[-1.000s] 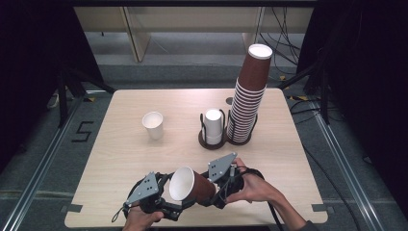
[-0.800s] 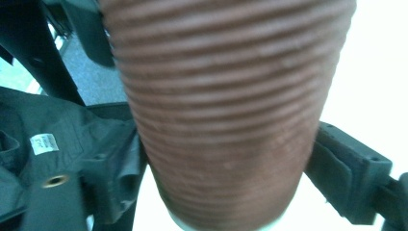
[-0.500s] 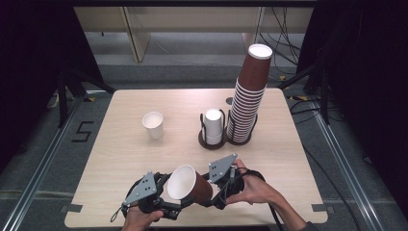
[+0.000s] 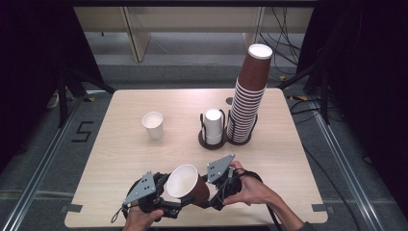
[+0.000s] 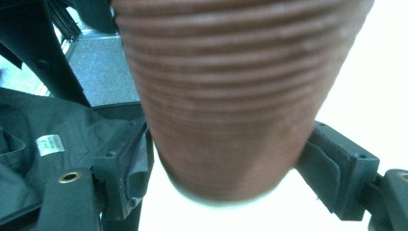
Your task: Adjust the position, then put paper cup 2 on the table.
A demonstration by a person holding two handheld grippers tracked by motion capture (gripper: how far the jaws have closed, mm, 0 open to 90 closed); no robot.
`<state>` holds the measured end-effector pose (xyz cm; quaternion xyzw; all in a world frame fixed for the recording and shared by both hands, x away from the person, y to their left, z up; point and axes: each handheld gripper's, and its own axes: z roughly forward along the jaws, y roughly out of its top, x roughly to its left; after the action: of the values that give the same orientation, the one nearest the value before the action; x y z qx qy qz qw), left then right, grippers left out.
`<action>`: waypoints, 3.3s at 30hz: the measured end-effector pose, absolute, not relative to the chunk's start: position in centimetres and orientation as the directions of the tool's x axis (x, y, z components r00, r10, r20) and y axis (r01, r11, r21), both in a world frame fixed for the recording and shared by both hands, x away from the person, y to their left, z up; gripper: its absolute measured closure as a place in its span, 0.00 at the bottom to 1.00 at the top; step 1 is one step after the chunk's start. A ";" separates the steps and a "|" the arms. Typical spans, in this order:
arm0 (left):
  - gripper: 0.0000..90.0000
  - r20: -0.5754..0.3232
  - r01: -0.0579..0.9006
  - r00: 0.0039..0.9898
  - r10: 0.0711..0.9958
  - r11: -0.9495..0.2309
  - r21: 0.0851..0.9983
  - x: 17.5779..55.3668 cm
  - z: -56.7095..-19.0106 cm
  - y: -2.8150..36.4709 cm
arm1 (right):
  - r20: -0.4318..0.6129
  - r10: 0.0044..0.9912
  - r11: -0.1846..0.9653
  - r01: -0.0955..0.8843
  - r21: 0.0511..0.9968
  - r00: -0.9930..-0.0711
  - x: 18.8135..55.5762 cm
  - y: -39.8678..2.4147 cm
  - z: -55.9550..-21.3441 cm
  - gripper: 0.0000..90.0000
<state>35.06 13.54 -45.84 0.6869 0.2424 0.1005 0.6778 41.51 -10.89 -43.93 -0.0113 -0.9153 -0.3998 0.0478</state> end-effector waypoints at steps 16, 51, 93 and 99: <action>0.15 -0.056 0.182 0.743 0.667 -0.121 0.976 35.9 -45.9 14.7 | 0.062 0.139 0.682 0.141 0.717 -0.988 42.7 -14.0 -43.9 0.23; 0.15 0.017 0.241 0.491 0.871 -0.154 0.958 38.0 -46.8 19.0 | 0.007 0.290 0.674 0.209 0.708 -0.957 41.9 -17.0 -45.1 0.20; 0.15 0.003 0.272 0.420 0.908 -0.129 0.954 40.3 -46.4 20.6 | -0.007 0.441 0.559 0.269 0.784 -0.897 40.6 -19.4 -45.6 0.19; 0.15 -0.008 0.284 0.407 0.914 -0.119 0.951 41.2 -46.5 21.0 | 0.009 0.463 0.552 0.296 0.780 -0.886 40.4 -19.7 -45.7 0.19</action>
<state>41.21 21.00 -46.54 0.6769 0.4422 0.3179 0.4951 40.41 -19.71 -45.69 -0.2167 -0.8752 -0.4209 -0.0991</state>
